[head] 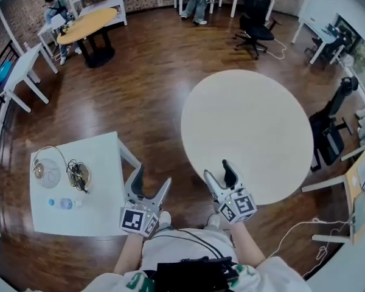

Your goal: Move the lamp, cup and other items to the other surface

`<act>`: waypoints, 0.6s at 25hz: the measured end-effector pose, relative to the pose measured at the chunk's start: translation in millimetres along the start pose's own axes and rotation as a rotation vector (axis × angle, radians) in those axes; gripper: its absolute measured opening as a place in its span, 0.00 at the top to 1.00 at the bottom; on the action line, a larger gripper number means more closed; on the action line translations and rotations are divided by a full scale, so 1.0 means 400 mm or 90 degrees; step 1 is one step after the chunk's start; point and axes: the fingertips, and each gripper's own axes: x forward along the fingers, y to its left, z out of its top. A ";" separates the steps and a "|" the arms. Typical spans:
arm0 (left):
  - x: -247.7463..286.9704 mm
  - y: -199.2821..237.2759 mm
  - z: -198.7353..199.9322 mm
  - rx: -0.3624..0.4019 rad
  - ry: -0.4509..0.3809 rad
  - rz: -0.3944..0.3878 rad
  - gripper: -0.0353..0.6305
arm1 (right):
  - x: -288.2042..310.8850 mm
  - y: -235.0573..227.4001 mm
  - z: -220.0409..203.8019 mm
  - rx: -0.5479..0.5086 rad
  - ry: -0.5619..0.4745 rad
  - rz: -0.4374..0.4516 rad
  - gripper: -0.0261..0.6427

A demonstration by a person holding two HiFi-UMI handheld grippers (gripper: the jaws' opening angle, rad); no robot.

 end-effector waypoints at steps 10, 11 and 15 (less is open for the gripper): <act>0.148 -0.271 -0.055 -0.006 0.039 -0.162 0.41 | -0.208 -0.159 0.025 -0.027 -0.014 -0.100 0.50; 0.158 -0.287 -0.053 -0.010 0.038 -0.172 0.41 | -0.230 -0.169 0.022 -0.017 -0.014 -0.112 0.50; 0.203 -0.351 -0.056 -0.026 0.041 -0.215 0.41 | -0.319 -0.219 0.002 0.020 -0.021 -0.167 0.50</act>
